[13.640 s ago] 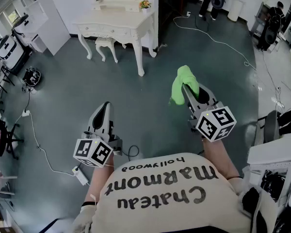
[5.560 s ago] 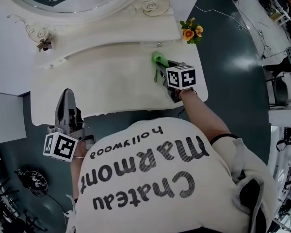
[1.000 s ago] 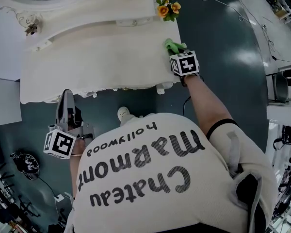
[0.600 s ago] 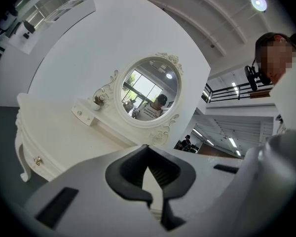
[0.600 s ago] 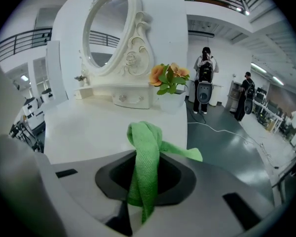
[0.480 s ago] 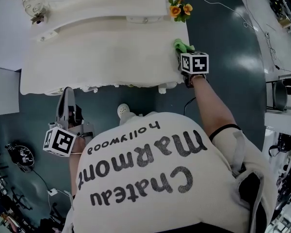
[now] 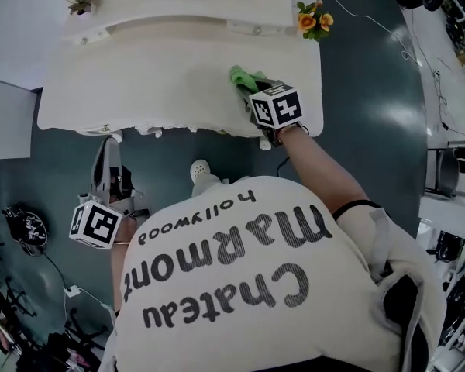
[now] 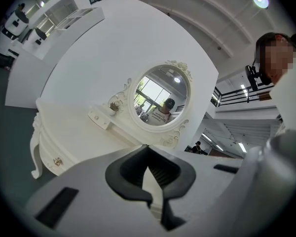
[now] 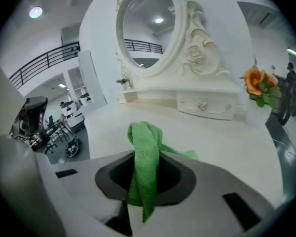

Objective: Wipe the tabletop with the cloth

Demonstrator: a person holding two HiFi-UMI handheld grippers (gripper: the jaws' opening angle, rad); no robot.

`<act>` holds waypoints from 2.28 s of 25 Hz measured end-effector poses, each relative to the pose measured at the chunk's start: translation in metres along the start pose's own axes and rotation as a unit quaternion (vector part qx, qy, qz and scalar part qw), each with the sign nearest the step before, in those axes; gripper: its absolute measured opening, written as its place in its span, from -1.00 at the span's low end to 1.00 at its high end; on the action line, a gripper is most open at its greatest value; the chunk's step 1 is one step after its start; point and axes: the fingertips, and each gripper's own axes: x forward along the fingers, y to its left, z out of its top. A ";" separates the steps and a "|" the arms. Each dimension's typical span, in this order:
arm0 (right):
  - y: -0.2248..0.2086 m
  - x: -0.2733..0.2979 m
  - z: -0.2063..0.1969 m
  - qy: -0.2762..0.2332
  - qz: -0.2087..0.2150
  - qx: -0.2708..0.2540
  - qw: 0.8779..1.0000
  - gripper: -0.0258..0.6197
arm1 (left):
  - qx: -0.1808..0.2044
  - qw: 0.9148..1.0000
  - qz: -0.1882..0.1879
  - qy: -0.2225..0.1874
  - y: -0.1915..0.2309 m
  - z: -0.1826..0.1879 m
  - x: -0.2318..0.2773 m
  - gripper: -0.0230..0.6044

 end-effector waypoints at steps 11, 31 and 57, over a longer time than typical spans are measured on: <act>0.060 0.052 0.001 0.042 0.063 -0.100 0.992 -0.64 | -0.009 0.999 0.039 -0.025 0.034 0.012 -0.024 -0.91; 0.060 0.046 -0.002 0.057 0.054 -0.088 0.993 -0.65 | -0.014 1.000 0.006 -0.012 0.021 0.015 -0.010 -0.91; -0.002 -0.014 -0.037 0.039 0.005 -0.064 0.997 -0.65 | -0.006 0.999 -0.038 0.014 -0.036 -0.018 0.012 -0.91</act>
